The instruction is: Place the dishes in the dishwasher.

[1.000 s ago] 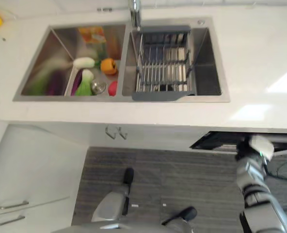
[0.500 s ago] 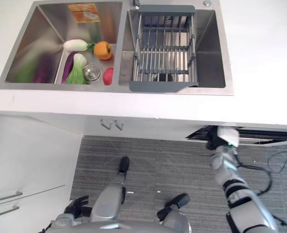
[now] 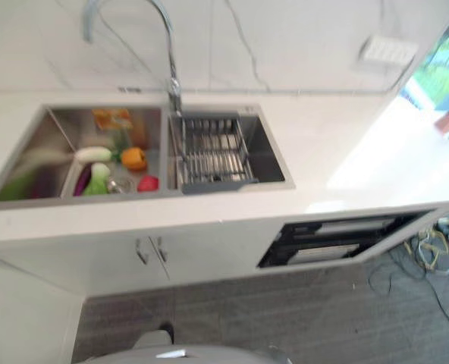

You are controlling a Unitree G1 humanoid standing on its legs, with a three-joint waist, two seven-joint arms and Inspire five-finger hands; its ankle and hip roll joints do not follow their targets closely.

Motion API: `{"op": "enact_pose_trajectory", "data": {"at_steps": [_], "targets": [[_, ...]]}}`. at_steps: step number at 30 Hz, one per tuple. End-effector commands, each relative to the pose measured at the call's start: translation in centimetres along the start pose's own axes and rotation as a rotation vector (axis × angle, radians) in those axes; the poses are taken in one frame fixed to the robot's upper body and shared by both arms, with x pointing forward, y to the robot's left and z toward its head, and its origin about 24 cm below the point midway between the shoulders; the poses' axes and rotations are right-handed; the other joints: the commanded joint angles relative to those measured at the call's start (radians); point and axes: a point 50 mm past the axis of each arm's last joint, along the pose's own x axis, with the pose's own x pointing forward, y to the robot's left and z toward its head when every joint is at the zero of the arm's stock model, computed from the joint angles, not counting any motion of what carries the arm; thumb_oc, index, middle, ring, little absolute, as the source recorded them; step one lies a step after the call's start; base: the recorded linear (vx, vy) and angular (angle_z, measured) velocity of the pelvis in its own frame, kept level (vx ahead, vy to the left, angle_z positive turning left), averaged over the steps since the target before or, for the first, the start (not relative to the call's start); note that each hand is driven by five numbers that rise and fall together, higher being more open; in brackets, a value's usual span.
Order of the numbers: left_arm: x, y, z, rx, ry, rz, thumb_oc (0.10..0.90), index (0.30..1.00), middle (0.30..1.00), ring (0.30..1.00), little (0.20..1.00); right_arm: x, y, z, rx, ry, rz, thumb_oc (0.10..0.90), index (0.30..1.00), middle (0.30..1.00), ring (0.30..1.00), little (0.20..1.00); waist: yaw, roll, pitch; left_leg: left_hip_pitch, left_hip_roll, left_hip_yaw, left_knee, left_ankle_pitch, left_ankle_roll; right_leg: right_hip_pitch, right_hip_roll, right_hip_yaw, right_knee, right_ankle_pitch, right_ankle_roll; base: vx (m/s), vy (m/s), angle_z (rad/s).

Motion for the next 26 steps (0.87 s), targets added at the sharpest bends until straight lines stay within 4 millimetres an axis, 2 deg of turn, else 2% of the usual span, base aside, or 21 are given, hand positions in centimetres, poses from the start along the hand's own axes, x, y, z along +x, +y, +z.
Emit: {"op": "enact_pose_trajectory", "data": {"at_steps": [1,2,3,4,5,6,8,9,12,15,19,26], "targets": [[0.0,-0.8,0.3,0.038,-0.012,-0.039,0.800,0.900,0.900,0.900,0.900,0.0,-2.4,8.8,0.166,-0.241,-0.021,0.800,0.900,0.900,0.900,0.900,-0.005,0.054,0.038,0.149,-0.048,-0.057,-0.144,0.008,0.014,-0.015,0.168,0.138,-0.042,-0.241,-0.025,0.11,-0.127,-0.14],[0.1,-0.8,0.7,0.051,-0.016,-0.038,0.800,0.900,0.900,0.900,0.900,0.0,-2.3,8.7,0.190,-0.229,-0.008,0.800,0.900,0.900,0.900,0.900,-0.017,0.052,0.039,0.149,-0.052,-0.079,-0.141,0.009,0.007,-0.007,0.208,0.190,-0.154,-0.259,-0.038,0.11,-0.159,0.03],[0.1,-0.9,1.1,0.064,-0.025,-0.043,0.800,0.900,0.900,0.900,0.900,0.0,-2.3,8.8,0.205,-0.230,-0.006,0.800,0.900,0.900,0.900,0.900,-0.021,0.042,0.036,0.147,-0.060,-0.089,-0.141,0.008,0.002,0.001,0.220,0.218,-0.243,-0.245,-0.033,0.12,-0.137,0.19],[0.2,-0.8,1.3,0.073,-0.025,-0.044,0.800,0.900,0.900,0.900,0.900,0.0,-1.9,8.8,0.233,-0.220,0.012,0.800,0.900,0.900,0.900,0.900,-0.016,0.034,0.026,0.153,-0.067,-0.097,-0.141,0.001,-0.004,0.034,0.218,0.195,-0.316,-0.236,-0.027,0.07,-0.081,0.30],[0.2,-0.8,1.3,0.074,-0.025,-0.043,0.800,0.900,0.900,0.900,0.900,0.0,-1.9,8.8,0.233,-0.220,0.012,0.800,0.900,0.900,0.900,0.900,-0.018,0.034,0.028,0.154,-0.066,-0.100,-0.141,0.001,-0.005,0.039,0.219,0.191,-0.323,-0.233,-0.027,0.14,-0.118,0.27],[0.2,-1.3,1.3,0.081,-0.017,-0.044,0.800,0.900,0.900,0.900,0.900,0.0,-1.2,8.6,0.229,-0.204,0.031,0.800,0.900,0.900,0.900,0.900,-0.020,0.027,0.001,0.161,-0.066,-0.108,-0.147,-0.005,-0.012,0.075,0.227,0.178,-0.361,-0.224,-0.029,0.14,-0.130,0.33],[0.2,-1.5,1.3,0.079,-0.016,-0.044,0.800,0.900,0.900,0.900,0.900,-0.1,-1.1,8.8,0.230,-0.208,0.040,0.800,0.900,0.900,0.900,0.900,-0.023,0.027,-0.006,0.164,-0.057,-0.109,-0.147,-0.005,-0.020,0.092,0.241,0.174,-0.387,-0.223,-0.033,0.12,-0.130,1.08],[0.1,-2.4,0.7,0.087,0.003,-0.057,0.800,0.900,0.900,0.900,0.900,-0.1,-1.1,9.1,0.199,-0.221,0.036,0.800,0.900,0.900,0.900,0.900,-0.018,0.031,-0.029,0.164,-0.042,-0.103,-0.149,-0.003,-0.036,0.122,0.245,0.141,-0.437,-0.209,-0.030,0.11,-0.126,1.21],[0.0,-3.6,-0.2,0.119,0.026,-0.083,0.800,0.900,0.900,0.900,0.900,-0.2,-1.3,9.7,0.153,-0.243,0.028,0.800,0.900,0.900,0.900,0.900,-0.018,0.037,-0.042,0.170,-0.025,-0.103,-0.150,0.000,-0.047,0.150,0.258,0.135,-0.466,-0.204,-0.036,0.08,-0.112,0.19],[-0.3,-5.2,-1.1,0.233,0.046,-0.116,0.800,0.900,0.900,0.900,0.900,-0.1,-1.9,9.7,0.035,-0.240,-0.012,0.800,0.900,0.900,0.900,0.900,-0.012,0.046,-0.056,0.182,0.000,-0.099,-0.152,0.003,-0.070,0.193,0.278,0.116,-0.527,-0.203,-0.046,0.04,-0.104,0.39],[-0.3,-6.2,-0.2,0.319,-0.005,-0.143,0.800,0.900,0.900,0.900,0.900,-0.2,-2.6,10.8,-0.091,-0.277,-0.051,0.800,0.900,0.900,0.900,0.900,-0.002,0.059,-0.059,0.185,0.022,-0.085,-0.155,0.010,-0.088,0.201,0.284,0.100,-0.544,-0.208,-0.047,0.00,-0.063,0.01],[-0.3,-6.6,0.9,0.303,-0.039,-0.153,0.800,0.900,0.900,0.900,0.900,-0.5,-1.8,11.5,-0.087,-0.309,-0.022,0.800,0.900,0.900,0.900,0.900,-0.005,0.076,-0.056,0.187,0.042,-0.073,-0.157,0.018,-0.103,0.203,0.290,0.094,-0.544,-0.214,-0.053,0.00,-0.009,-0.01]]}}
